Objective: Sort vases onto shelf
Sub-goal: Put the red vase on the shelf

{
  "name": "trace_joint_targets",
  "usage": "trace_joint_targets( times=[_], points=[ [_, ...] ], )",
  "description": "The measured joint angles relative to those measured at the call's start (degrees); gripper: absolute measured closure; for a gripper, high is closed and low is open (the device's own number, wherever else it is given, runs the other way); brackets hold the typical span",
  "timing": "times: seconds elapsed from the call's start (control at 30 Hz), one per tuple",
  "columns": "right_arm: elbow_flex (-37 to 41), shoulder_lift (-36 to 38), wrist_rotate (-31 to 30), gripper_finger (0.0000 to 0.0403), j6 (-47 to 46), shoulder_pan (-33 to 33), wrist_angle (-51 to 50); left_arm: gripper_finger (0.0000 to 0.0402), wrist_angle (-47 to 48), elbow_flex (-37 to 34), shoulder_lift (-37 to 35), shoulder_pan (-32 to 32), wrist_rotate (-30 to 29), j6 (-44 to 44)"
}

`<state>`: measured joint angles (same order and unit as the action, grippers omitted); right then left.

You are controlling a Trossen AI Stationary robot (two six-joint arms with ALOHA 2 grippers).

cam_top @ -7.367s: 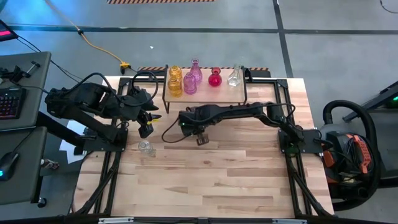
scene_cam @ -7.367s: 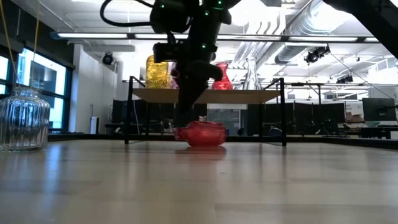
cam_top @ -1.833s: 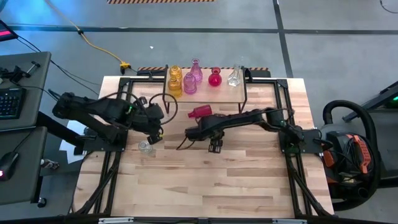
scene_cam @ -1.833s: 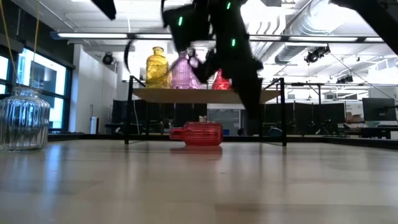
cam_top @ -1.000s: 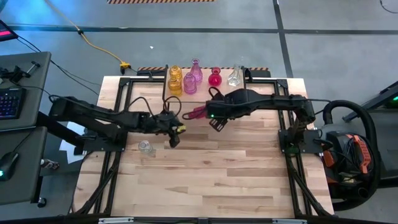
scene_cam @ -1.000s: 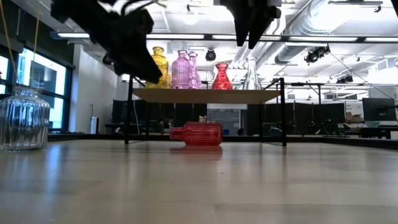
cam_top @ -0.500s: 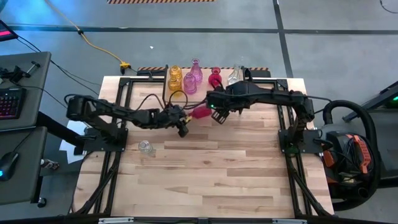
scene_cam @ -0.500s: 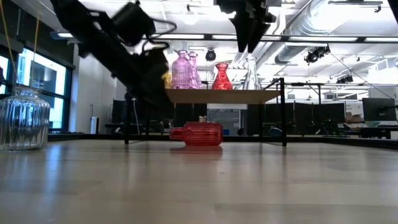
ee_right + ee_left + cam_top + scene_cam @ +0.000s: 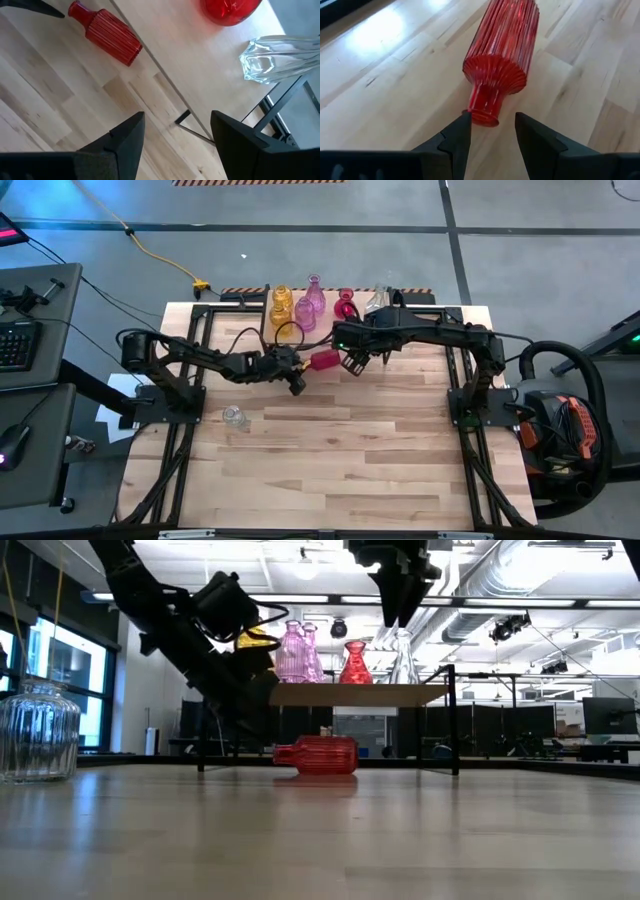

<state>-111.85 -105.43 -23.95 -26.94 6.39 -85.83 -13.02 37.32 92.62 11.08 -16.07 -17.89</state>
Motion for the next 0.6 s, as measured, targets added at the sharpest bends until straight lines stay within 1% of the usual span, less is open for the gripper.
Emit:
trace_joint_targets(
  times=[0.17, 0.37, 0.43, 0.6],
  points=[
    [0.0, 0.0, 0.04, 0.019, 0.02, 0.0, 0.36, 0.0257, -1.03, 0.0, 0.0, 0.04, -1.78, 0.29],
    [0.0, 0.0, 0.08, 0.019, -0.01, 0.0, 0.69, 0.0257, -3.33, 0.07, 1.31, 1.58, -0.23, 1.56],
    [0.0, 0.0, 0.09, 0.019, -0.13, 0.0, 0.82, 0.0257, -4.28, 0.07, 2.26, 2.01, -0.17, 0.34],
    [0.0, 0.0, 0.09, 0.019, -0.04, 0.0, 0.82, 0.0257, -5.72, 0.02, 4.26, 2.46, 2.38, -1.11]
  ],
)
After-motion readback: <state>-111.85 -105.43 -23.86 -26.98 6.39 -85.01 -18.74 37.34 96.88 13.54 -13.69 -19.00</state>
